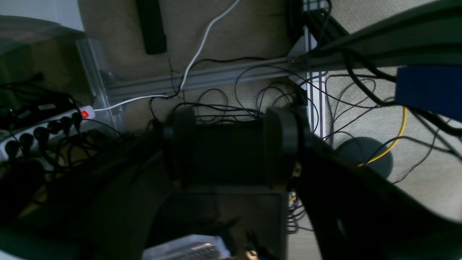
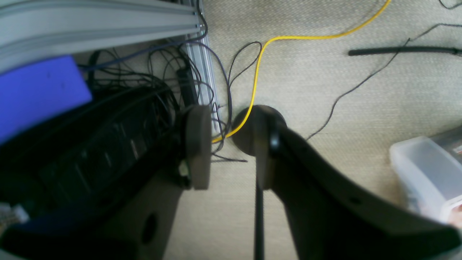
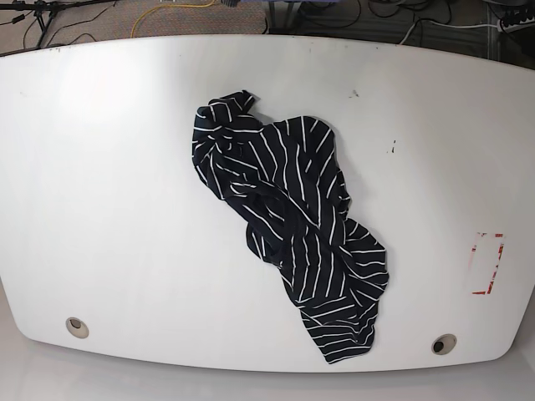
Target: Fold the T-shirt properly
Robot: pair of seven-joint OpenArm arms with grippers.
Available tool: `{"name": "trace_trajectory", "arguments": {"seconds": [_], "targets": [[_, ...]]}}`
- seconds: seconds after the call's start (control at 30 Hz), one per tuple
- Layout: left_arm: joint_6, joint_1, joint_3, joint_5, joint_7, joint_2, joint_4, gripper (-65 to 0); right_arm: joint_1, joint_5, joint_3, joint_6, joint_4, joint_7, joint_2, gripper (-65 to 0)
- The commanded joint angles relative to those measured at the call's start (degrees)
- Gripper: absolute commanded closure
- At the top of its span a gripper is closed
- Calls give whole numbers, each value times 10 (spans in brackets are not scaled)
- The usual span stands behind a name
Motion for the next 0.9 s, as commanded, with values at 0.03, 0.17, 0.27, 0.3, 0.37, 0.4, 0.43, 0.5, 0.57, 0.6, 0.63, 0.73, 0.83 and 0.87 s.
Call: {"name": "trace_trajectory", "arguments": {"seconds": [0.03, 0.17, 0.27, 0.3, 0.37, 0.4, 0.43, 0.5, 0.57, 0.6, 0.63, 0.73, 0.83, 0.87], "targets": [[1, 29, 1, -28, -3, -4, 10, -287, -52, 55, -36, 14, 41, 5, 3, -187], [1, 52, 12, -41, -3, -5, 21, -287, -107, 137, -110, 13, 87, -10, 3, -187], [1, 68, 16, -46, -3, -13, 36, -287, -151, 207, -170, 11, 139, -29, 3, -187], [1, 71, 16, -46, -3, -13, 39, -287, -161, 219, -182, 11, 152, -33, 3, -187], [1, 82, 20, -53, -4, -14, 49, -287, -197, 260, -226, 9, 202, -49, 3, -187], [1, 85, 20, -56, -4, -15, 51, -287, -209, 271, -240, 9, 222, -56, 3, -187], [1, 91, 24, -61, -4, -16, 57, -287, -222, 281, -256, 8, 243, -64, 3, -187], [1, 99, 25, -71, -4, -16, 64, -287, -243, 295, -281, 7, 275, -72, 3, -187], [1, 106, 26, -80, -4, -17, 73, -287, -258, 302, -298, 0, 300, -73, 3, -187], [1, 109, 26, -84, -4, -17, 78, -287, -264, 304, -306, -5, 310, -74, 3, -187], [1, 112, 26, -88, -4, -17, 84, -287, -271, 306, -314, -12, 323, -74, 3, -187], [1, 118, 23, -93, -4, -17, 101, -287, -286, 308, -336, -26, 346, -74, 3, -187], [1, 126, 18, -94, -4, -18, 119, -287, -295, 309, -357, -37, 359, -74, 3, -187], [1, 129, 17, -94, -4, -18, 125, -287, -295, 309, -361, -40, 361, -74, 3, -187]]}}
